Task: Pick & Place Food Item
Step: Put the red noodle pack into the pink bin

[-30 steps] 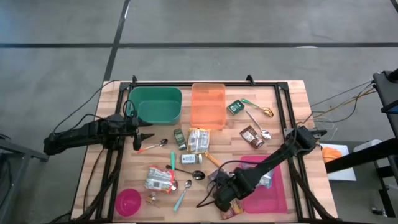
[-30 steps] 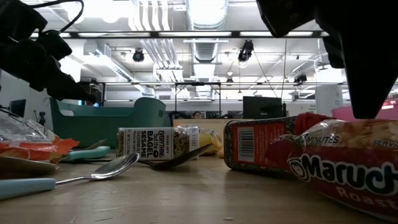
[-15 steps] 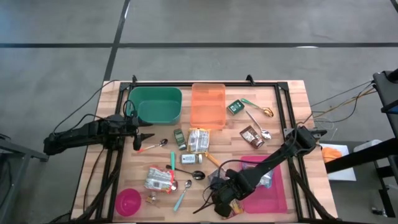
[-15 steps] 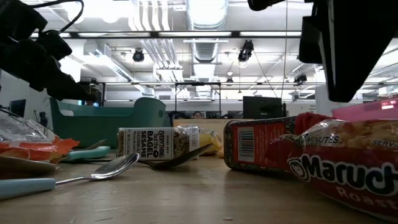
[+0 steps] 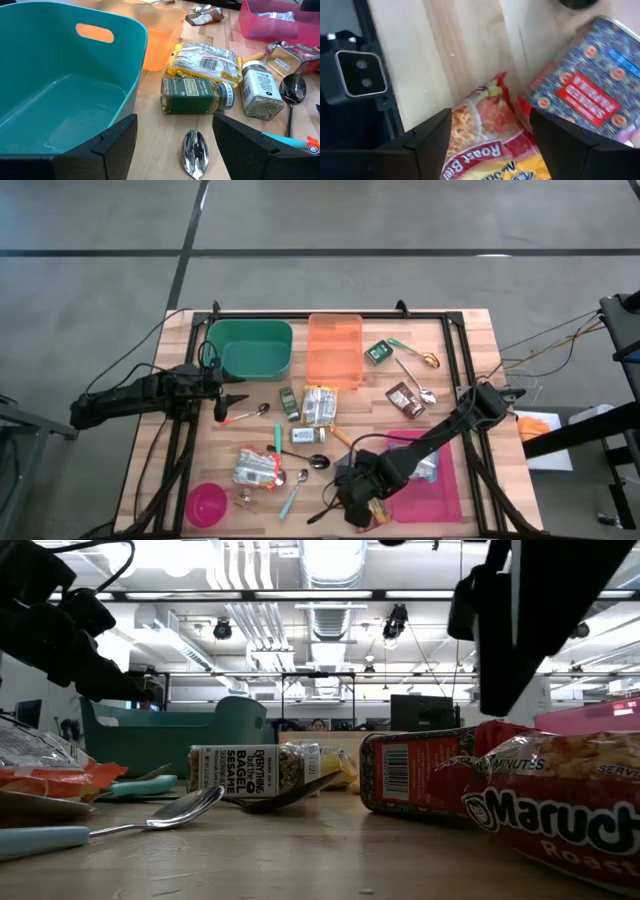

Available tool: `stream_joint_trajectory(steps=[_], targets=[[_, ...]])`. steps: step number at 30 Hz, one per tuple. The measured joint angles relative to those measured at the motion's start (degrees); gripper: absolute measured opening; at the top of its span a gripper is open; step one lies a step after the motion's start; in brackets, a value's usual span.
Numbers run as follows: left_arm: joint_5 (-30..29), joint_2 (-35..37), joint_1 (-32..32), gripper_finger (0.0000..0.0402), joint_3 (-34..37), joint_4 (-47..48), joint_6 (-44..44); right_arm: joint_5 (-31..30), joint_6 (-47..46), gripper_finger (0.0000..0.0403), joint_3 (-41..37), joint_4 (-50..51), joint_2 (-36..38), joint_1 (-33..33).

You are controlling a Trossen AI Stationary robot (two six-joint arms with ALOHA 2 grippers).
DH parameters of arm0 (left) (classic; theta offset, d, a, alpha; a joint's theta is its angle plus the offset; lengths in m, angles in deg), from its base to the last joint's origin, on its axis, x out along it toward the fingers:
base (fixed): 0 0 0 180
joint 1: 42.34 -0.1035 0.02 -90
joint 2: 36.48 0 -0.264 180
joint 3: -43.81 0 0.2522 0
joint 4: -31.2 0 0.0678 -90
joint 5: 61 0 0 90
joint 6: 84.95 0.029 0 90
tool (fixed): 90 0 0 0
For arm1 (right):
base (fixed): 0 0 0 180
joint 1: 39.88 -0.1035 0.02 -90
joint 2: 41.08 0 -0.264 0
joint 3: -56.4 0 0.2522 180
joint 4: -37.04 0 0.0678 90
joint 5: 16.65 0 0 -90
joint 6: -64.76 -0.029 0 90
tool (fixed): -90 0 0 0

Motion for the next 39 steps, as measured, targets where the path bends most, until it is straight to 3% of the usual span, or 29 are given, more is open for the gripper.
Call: stream_joint_trajectory(steps=[17, 39], targets=[[0.0, 0.0, 0.0, 0.0261, 0.0, 0.0, 0.0, 0.7, 6.9, 0.0272, -0.1, -1.4, -3.6, 0.0], [0.0, 0.0, 0.0, 0.0261, 0.0, 0.0, 0.0, 2.4, 2.7, 0.0272, -3.0, -6.4, -3.6, 2.8]])
